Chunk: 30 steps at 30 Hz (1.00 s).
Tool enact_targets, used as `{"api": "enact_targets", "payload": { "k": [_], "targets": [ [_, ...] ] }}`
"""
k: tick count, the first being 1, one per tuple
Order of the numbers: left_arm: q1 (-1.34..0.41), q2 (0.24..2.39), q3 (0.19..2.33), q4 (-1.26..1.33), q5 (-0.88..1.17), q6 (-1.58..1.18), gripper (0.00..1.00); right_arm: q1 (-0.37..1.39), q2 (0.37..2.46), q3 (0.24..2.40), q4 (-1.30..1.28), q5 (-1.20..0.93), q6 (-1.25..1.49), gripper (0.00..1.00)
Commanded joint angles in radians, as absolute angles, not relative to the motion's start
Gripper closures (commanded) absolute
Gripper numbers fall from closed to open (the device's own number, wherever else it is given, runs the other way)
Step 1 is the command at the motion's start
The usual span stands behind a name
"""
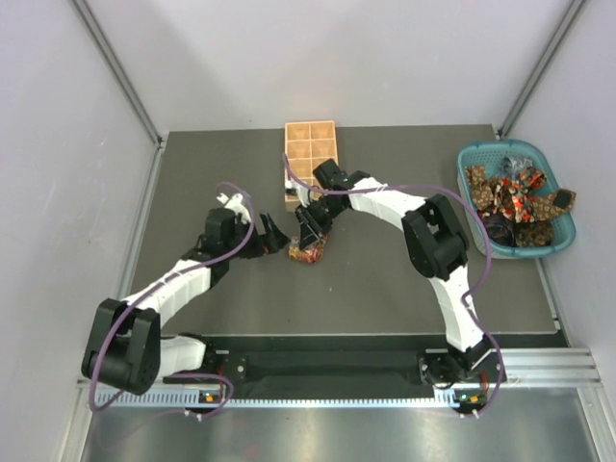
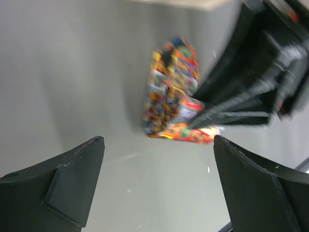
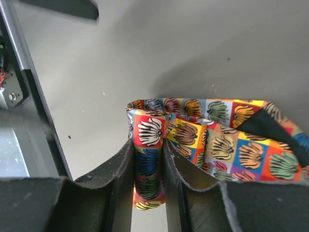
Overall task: Roll the ties
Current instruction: Roll the tie
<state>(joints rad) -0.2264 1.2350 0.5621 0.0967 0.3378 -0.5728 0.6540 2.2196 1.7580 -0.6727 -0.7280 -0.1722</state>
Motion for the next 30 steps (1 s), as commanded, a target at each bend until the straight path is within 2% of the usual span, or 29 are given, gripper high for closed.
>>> {"api": "enact_targets", "payload": {
  "k": [1,9,16,30],
  "targets": [
    [-0.355,1.23,0.584,0.158,0.266,-0.494,0.01,0.638,2.224,1.689,-0.674,-0.689,-0.18,0.74],
    [-0.509,1.219,0.587,0.172,0.117,-0.365,0.01,0.592,2.232,1.615,-0.568,-0.77,-0.103,0.75],
    [-0.612,1.334,0.689,0.083,-0.02,-0.247,0.01,0.565,2.253,1.614,-0.545,-0.833,-0.083,0.75],
    [-0.663,1.508,0.815,0.005,-0.032,-0.169,0.01,0.551,2.269,1.621,-0.541,-0.854,-0.06,0.75]
  ]
}}
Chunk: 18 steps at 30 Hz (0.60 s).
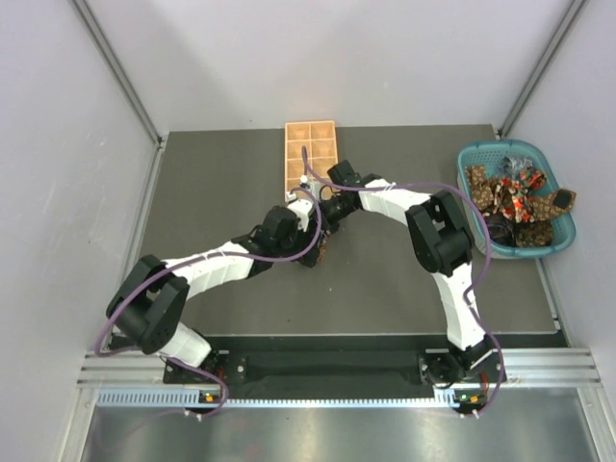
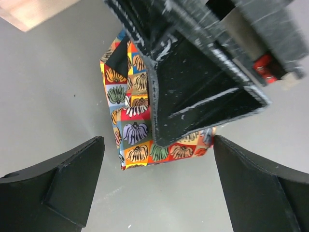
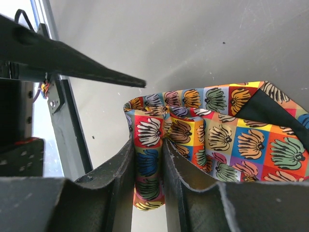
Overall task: Roll the ties
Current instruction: Roll the tie
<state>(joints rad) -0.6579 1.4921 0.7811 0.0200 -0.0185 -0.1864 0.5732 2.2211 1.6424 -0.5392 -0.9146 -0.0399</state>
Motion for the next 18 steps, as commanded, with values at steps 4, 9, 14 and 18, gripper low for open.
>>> {"api": "enact_targets", "payload": {
  "k": [4,9,14,18],
  "targets": [
    [-0.669,1.552,0.831,0.011,-0.012,-0.175,0.01,0.549,2.269,1.623,-0.543,-0.85,-0.055,0.74],
    [-0.684,1.589,0.839,0.012,-0.024,-0.172,0.01,0.549,2.266,1.621,-0.552,-0.841,-0.055,0.74],
    [-0.69,1.626,0.861,0.005,-0.077,-0.163,0.03,0.549,2.263,1.62,-0.566,-0.827,-0.052,0.73],
    [-0.693,1.646,0.874,-0.034,-0.107,-0.158,0.17,0.549,2.246,1.612,-0.58,-0.804,-0.051,0.66]
  ]
}}
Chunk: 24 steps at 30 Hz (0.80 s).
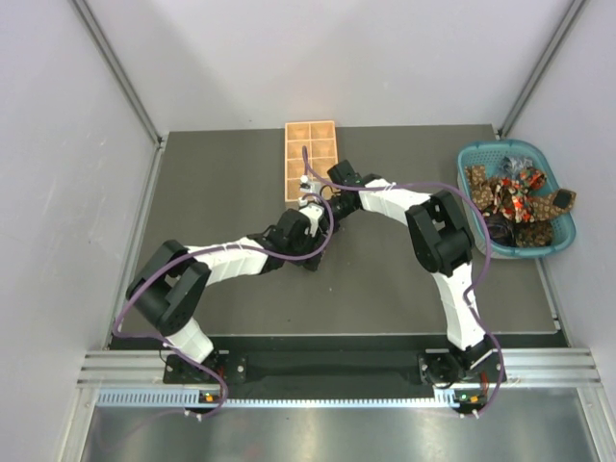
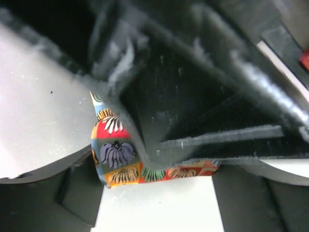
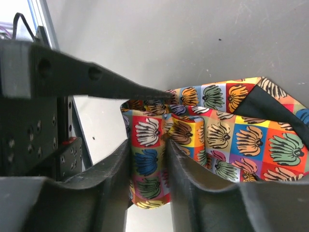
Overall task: Roll the ties
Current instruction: Roll the tie
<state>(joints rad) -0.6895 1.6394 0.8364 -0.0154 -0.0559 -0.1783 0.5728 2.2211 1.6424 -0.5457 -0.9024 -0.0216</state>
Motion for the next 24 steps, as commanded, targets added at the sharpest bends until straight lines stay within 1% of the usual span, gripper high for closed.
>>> {"api": "enact_targets", "payload": {
  "k": [1,3,7,15,18,20,21,22,24],
  "targets": [
    [-0.693,1.646,0.874,-0.037,-0.126,-0.156,0.19,0.549,2.243,1.614,-0.583,-0.796,-0.051,0.6],
    [-0.696,1.647,0.876,-0.044,-0.136,-0.153,0.25,0.549,2.238,1.614,-0.597,-0.784,-0.052,0.53],
    [-0.703,1.634,0.87,-0.051,-0.163,-0.149,0.3,0.549,2.238,1.62,-0.627,-0.767,-0.06,0.5],
    [-0.715,1.628,0.871,-0.069,-0.187,-0.137,0.36,0.563,2.266,1.641,-0.676,-0.747,-0.071,0.41],
    [-0.718,1.628,0.876,-0.08,-0.196,-0.138,0.38,0.566,2.269,1.644,-0.692,-0.713,-0.074,0.36],
    [-0.721,1.626,0.877,-0.08,-0.198,-0.137,0.39,0.566,2.27,1.651,-0.702,-0.687,-0.071,0.29],
    [-0.719,1.625,0.877,-0.081,-0.198,-0.137,0.39,0.568,2.27,1.655,-0.709,-0.672,-0.069,0.21],
    [-0.721,1.624,0.879,-0.083,-0.199,-0.137,0.39,0.566,2.269,1.658,-0.713,-0.654,-0.068,0.11],
    [-0.721,1.626,0.876,-0.081,-0.199,-0.137,0.39,0.568,2.254,1.654,-0.701,-0.657,-0.061,0.1]
  ]
}}
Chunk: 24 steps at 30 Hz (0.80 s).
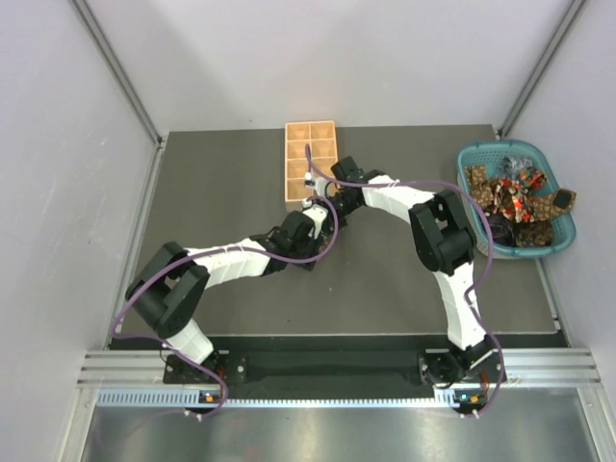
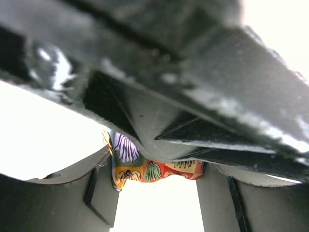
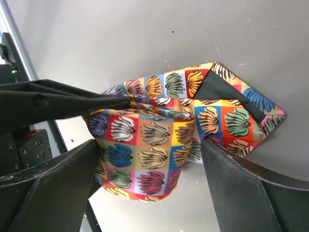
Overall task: Roll the ties
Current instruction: Roll the tie
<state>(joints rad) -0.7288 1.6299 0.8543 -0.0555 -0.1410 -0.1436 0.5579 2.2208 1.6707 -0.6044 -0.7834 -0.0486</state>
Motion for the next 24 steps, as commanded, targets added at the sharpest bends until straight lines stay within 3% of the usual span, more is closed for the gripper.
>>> {"api": "enact_targets", "payload": {
  "k": [1,14,20,24],
  "targets": [
    [-0.721,1.625,0.877,-0.083,-0.198,-0.137,0.39,0.565,2.249,1.652,-0.696,-0.655,-0.055,0.11],
    [-0.723,1.631,0.873,-0.084,-0.204,-0.137,0.41,0.566,2.256,1.684,-0.707,-0.747,-0.006,0.15],
    [-0.724,1.634,0.876,-0.084,-0.21,-0.137,0.41,0.587,2.263,1.667,-0.69,-0.775,0.054,0.24],
    [-0.723,1.631,0.874,-0.084,-0.215,-0.137,0.41,0.609,2.264,1.67,-0.693,-0.796,0.074,0.25]
  ]
}}
